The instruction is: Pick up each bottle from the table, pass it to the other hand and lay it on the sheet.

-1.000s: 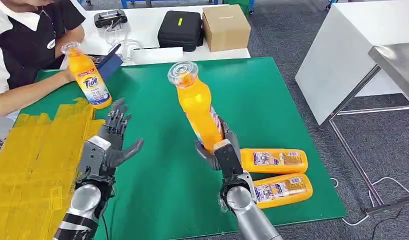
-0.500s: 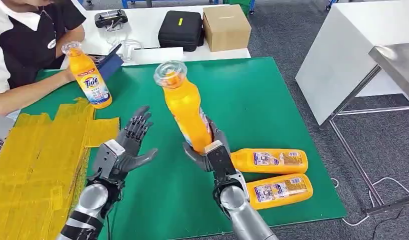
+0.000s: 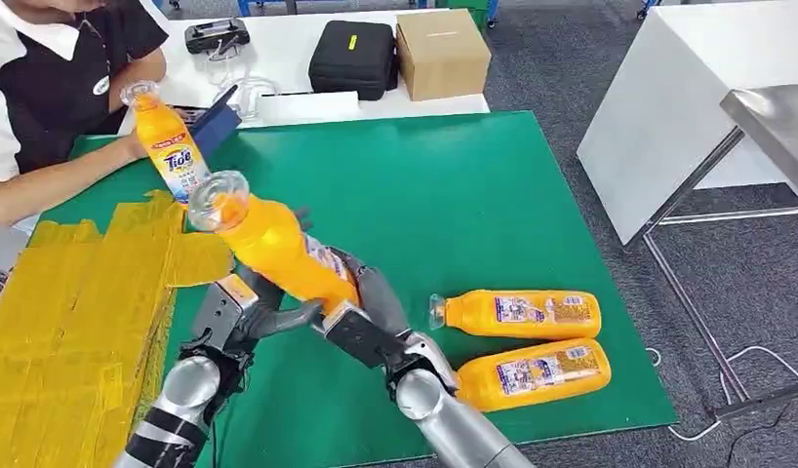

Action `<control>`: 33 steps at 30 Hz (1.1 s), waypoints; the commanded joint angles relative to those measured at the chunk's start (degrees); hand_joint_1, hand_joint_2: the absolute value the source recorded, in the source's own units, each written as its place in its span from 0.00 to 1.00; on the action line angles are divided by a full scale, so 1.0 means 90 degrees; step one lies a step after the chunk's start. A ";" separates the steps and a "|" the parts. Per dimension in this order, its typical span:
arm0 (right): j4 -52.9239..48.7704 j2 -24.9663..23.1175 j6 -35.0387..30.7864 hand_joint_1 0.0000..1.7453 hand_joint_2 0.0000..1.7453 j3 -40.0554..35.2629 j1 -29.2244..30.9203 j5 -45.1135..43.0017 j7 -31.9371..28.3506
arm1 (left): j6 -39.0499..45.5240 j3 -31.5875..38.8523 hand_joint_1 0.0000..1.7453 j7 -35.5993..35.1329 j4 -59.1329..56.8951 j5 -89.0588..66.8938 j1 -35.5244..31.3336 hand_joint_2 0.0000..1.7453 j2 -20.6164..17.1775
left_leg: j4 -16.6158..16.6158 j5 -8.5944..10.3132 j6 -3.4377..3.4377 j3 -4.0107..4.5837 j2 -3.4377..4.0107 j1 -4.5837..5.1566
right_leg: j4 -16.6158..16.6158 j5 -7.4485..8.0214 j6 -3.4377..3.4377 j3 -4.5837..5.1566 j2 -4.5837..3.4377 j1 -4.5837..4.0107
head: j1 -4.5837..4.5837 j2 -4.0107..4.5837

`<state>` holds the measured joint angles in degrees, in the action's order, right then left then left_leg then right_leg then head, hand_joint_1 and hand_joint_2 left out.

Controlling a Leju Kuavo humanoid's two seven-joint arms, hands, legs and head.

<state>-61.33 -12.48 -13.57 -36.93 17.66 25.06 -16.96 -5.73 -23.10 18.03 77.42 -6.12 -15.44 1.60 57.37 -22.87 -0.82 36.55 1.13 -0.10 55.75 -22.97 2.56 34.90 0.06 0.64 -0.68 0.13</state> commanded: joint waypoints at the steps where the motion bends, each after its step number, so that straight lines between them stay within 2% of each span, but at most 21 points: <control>1: 0.1055 -0.0035 -0.0033 1.00 1.00 -0.0998 0.0324 0.0736 0.0160 | -0.0034 -0.0151 0.00 -0.0042 -0.0289 0.0103 -0.0308 1.00 0.0000 | -0.0002 -0.0009 0.0005 -0.0023 -0.0009 -0.0006 | -0.0004 -0.0008 -0.0008 -0.0025 0.0002 -0.0006 | 0.0000 0.0000; 5: 0.1159 -0.0076 -0.0034 1.00 1.00 -0.1041 0.0306 0.0765 0.0167 | -0.0096 -0.0119 0.00 -0.0042 -0.0275 0.0191 -0.0315 1.00 0.0004 | -0.0004 -0.0009 0.0006 -0.0030 -0.0016 -0.0004 | -0.0004 -0.0012 -0.0009 -0.0030 0.0009 -0.0003 | -0.0002 0.0000; 7: 0.1295 -0.0080 0.0110 1.00 1.00 -0.1099 0.0344 0.0760 0.0173 | -0.0202 -0.0095 0.00 -0.0017 -0.0218 0.0329 -0.0293 1.00 -0.0005 | 0.0006 -0.0034 0.0014 -0.0075 -0.0027 -0.0014 | 0.0005 -0.0036 -0.0022 -0.0076 0.0010 -0.0011 | -0.0002 0.0000; 9: 0.1376 -0.0087 0.0091 1.00 1.00 -0.1095 0.0352 0.0800 0.0199 | -0.0268 -0.0064 0.00 0.0003 -0.0131 0.0435 -0.0256 1.00 -0.0010 | 0.0001 -0.0018 0.0008 -0.0044 -0.0023 -0.0009 | -0.0002 -0.0020 -0.0013 -0.0047 0.0013 -0.0008 | -0.0002 0.0000; 15: 0.1368 -0.0078 0.0093 1.00 1.00 -0.1077 0.0340 0.0813 0.0207 | -0.0258 0.0010 0.00 0.0035 -0.0006 0.0557 -0.0170 1.00 0.0034 | 0.0005 -0.0024 0.0010 -0.0053 -0.0039 -0.0011 | 0.0003 -0.0032 -0.0016 -0.0057 0.0027 -0.0009 | 0.0000 0.0000; 17: 0.1379 -0.0071 0.0085 1.00 1.00 -0.1060 0.0325 0.0835 0.0215 | -0.0186 0.0076 0.00 0.0044 0.0079 0.0647 -0.0127 1.00 0.0086 | 0.0000 -0.0013 0.0007 -0.0030 -0.0023 -0.0009 | -0.0004 -0.0017 -0.0010 -0.0032 0.0016 -0.0008 | -0.0002 0.0000; 18: 0.1382 -0.0066 0.0069 1.00 1.00 -0.1055 0.0312 0.0846 0.0225 | -0.0085 0.0160 0.92 0.0047 0.0135 0.0738 -0.0081 1.00 0.0150 | 0.0003 -0.0020 0.0008 -0.0042 -0.0023 -0.0011 | -0.0002 -0.0023 -0.0012 -0.0043 0.0014 -0.0010 | 0.0000 0.0000; 19: 0.1383 -0.0064 0.0059 1.00 1.00 -0.1048 0.0305 0.0848 0.0227 | -0.0059 0.0180 1.00 0.0050 0.0157 0.0765 -0.0064 1.00 0.0164 | 0.0006 -0.0026 0.0009 -0.0050 -0.0025 -0.0013 | -0.0001 -0.0027 -0.0013 -0.0053 0.0015 -0.0011 | -0.0002 0.0000; 21: 0.1390 -0.0055 0.0020 1.00 1.00 -0.1024 0.0279 0.0852 0.0229 | 0.0095 0.0224 1.00 0.0057 0.0219 0.0816 -0.0022 1.00 0.0185 | 0.0003 -0.0012 0.0006 -0.0024 -0.0025 -0.0010 | -0.0002 -0.0016 -0.0009 -0.0028 0.0019 -0.0009 | -0.0002 0.0000; 30: 0.1419 -0.0054 -0.0050 1.00 1.00 -0.0975 0.0259 0.0851 0.0233 | 0.0342 0.0321 1.00 0.0142 0.0319 0.0937 0.0034 1.00 0.0214 | 0.0004 -0.0016 0.0007 -0.0036 -0.0033 -0.0011 | -0.0002 -0.0023 -0.0012 -0.0039 0.0027 -0.0010 | -0.0002 0.0000; 31: 0.1423 -0.0056 -0.0055 1.00 1.00 -0.0970 0.0257 0.0847 0.0236 | 0.0358 0.0325 1.00 0.0150 0.0325 0.0948 0.0037 1.00 0.0219 | 0.0000 -0.0005 0.0005 -0.0012 -0.0022 -0.0009 | -0.0005 -0.0010 -0.0007 -0.0013 0.0021 -0.0008 | -0.0002 0.0000; 33: 0.1422 -0.0056 -0.0087 1.00 1.00 -0.0948 0.0248 0.0834 0.0229 | 0.0443 0.0354 1.00 0.0200 0.0362 0.0965 0.0054 1.00 0.0239 | 0.0005 -0.0018 0.0008 -0.0039 -0.0037 -0.0012 | 0.0000 -0.0026 -0.0012 -0.0042 0.0031 -0.0010 | 0.0000 0.0000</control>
<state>-53.44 -13.79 -14.25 -42.23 21.23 32.11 -14.95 -2.91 -21.33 18.99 79.60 1.62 -11.15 1.42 57.38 -22.87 -0.82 36.58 1.21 -0.10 55.74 -22.97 2.56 35.01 0.03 0.64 -0.68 0.13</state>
